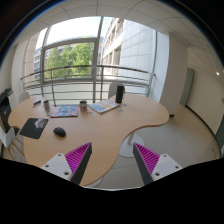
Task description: Arrange mouse
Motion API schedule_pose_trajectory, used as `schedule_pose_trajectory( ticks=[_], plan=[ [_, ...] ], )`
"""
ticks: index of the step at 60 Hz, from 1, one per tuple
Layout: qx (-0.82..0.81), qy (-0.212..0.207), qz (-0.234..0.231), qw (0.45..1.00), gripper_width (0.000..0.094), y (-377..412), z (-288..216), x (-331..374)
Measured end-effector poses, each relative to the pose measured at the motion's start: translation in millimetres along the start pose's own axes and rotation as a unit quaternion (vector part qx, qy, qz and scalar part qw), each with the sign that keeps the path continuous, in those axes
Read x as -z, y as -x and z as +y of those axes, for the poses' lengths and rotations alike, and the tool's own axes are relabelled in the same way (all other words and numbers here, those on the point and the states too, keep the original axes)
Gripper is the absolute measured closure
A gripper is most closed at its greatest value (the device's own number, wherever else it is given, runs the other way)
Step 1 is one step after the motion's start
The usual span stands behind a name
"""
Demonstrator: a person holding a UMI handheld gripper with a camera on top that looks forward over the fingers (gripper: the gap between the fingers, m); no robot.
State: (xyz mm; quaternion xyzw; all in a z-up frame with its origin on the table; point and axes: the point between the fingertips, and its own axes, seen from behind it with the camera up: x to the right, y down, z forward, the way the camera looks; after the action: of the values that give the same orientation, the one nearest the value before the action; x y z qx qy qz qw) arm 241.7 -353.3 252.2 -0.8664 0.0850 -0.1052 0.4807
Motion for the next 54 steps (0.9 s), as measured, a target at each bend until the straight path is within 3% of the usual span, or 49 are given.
schedule_pose_trajectory(
  ticks=[8, 19, 31, 54],
  plan=[
    [-0.004, 0.007, 0.014, 1.0, 0.0091, -1.3, 20.6, -5.4],
    [-0.009, 0.02, 0.025, 0.999, 0.0094, 32.4, 86.0, -6.9],
    [-0.014, 0.064, -0.01, 0.998, 0.0092, 126.2, 155.2, -35.9],
    [0.047, 0.056, -0.087, 0.994, 0.0088, 298.3, 121.1, -191.7]
  ],
)
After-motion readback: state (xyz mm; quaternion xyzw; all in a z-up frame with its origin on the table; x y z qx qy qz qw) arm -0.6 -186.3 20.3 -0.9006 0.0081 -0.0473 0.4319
